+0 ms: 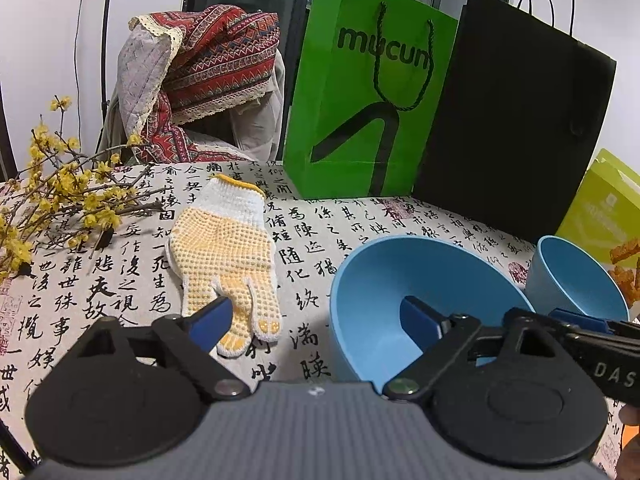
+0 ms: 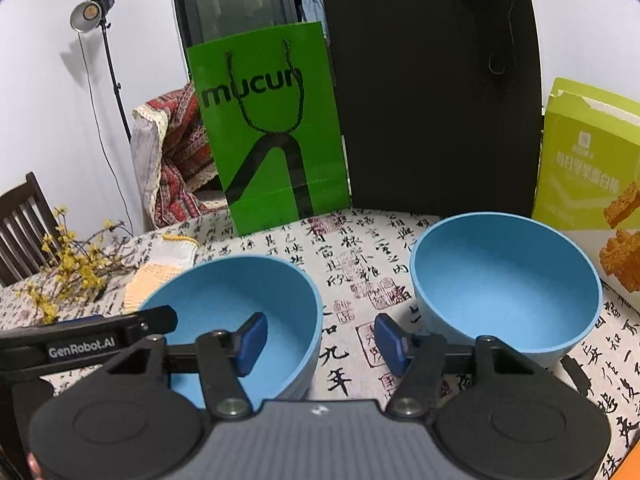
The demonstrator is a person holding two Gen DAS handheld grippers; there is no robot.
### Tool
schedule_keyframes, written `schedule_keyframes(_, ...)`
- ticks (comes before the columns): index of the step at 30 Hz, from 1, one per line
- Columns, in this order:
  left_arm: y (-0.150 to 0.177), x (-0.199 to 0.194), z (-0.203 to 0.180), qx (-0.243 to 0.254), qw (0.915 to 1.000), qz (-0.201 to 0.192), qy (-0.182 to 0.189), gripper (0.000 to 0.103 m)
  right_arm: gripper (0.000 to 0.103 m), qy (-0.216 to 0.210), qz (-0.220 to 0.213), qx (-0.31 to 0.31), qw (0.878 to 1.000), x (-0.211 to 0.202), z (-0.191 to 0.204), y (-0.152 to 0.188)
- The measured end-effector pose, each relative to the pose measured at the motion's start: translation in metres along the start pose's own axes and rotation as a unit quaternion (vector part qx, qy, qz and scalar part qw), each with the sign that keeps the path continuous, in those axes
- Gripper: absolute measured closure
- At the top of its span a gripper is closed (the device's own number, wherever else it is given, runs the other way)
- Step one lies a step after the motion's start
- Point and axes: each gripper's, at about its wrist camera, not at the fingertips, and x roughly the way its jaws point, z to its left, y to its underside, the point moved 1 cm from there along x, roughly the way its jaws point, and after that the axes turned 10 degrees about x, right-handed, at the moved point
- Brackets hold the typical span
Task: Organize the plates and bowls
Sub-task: 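Close both grippers on the rim of the blue bowl, then lift the blue bowl tilted up with both grippers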
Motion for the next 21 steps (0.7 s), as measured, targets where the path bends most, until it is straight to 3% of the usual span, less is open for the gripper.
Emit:
schedule_keyframes(13, 0.003, 0.006, -0.002, -0.002, 0.9997, 0.013, 0.022, 0.039, 0.06, 0.0, 0.024, -0.01, 1.0, 0.014, 0.005, 0.008)
schedule_keyframes(17, 0.004, 0.009, -0.003, -0.001, 0.9991, 0.023, 0.036, 0.063, 0.07, -0.002, 0.032, -0.008, 0.999, 0.017, 0.006, 0.01)
schedule_keyframes(21, 0.005, 0.009, -0.004, -0.001, 0.9987, 0.025, 0.044, 0.073, 0.079, -0.011, 0.04, 0.003, 0.999, 0.019, 0.005, 0.012)
